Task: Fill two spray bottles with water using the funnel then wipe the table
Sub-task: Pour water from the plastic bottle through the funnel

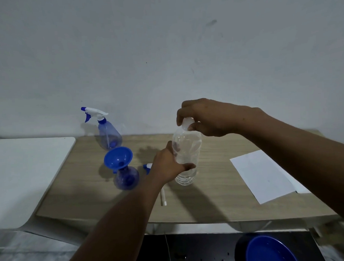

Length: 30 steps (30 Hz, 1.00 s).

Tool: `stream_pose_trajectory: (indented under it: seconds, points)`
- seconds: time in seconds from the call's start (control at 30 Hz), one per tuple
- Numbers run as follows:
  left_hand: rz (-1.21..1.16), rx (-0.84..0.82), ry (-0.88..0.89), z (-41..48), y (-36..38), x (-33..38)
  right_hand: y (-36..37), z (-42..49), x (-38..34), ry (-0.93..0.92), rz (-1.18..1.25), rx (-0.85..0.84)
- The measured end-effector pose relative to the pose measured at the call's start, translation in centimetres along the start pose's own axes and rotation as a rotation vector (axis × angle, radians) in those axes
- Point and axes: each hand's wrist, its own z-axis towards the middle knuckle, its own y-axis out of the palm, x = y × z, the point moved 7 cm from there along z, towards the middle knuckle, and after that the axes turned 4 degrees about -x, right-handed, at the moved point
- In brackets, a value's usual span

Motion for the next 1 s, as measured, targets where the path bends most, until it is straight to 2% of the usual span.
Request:
stream_pose_trajectory:
  seconds: [0.07,0.13,0.23,0.27,0.33,0.43,0.53,0.67,0.7,0.77,0.83,0.9,0.93,1.0]
  points:
    - [-0.012,-0.003,-0.008,0.0,0.1,-0.2,-0.9,-0.8,0.4,-0.03,0.129,0.118]
    - [-0.04,0.003,-0.011,-0.1,0.2,-0.2,-1.2,-2.0,2.0,-0.006,0.289,0.308]
    - [-0.052,0.029,-0.011,-0.4,0.2,-0.2,4.0,-4.0,7.4,0.281,0.498,0.51]
    - [-0.048,0.031,-0.017,-0.5,0.3,-0.3,7.4,-4.5,9.1,0.408,0.544,0.507]
    - [-0.043,0.029,-0.024,-0.7,0.7,-0.5,15.5,-5.1,11.3,0.599,0.58,0.378]
    - [-0.072,0.023,-0.026,-0.6,0.9,-0.9,25.5,-5.6,11.4,0.716,0.584,0.116]
    - [-0.096,0.008,-0.034,-0.5,1.0,-1.0,29.5,-5.5,10.3,0.713,0.467,0.046]
    - [-0.161,-0.03,-0.045,-0.7,1.0,-0.9,29.6,-4.7,10.6,0.727,0.427,-0.047]
    - [-0.172,-0.067,-0.051,-0.9,1.2,-1.0,28.7,-4.6,11.1,0.737,0.512,-0.021]
    - [-0.182,-0.125,-0.07,-1.7,1.4,-1.7,25.8,-4.6,11.6,0.688,0.864,0.105]
    - [-0.195,-0.131,-0.12,-2.8,1.2,-3.5,23.0,-4.6,10.5,0.544,1.142,0.049]
    - [-0.158,-0.127,-0.159,-4.4,0.9,-5.5,21.1,-4.2,8.5,0.418,1.16,-0.067]
    - [-0.117,-0.126,-0.16,-5.1,0.8,-6.5,20.5,-3.6,7.3,0.358,1.14,-0.06]
    - [-0.017,-0.104,-0.166,-6.4,0.1,-8.0,19.6,-2.0,5.1,0.283,1.175,0.069]
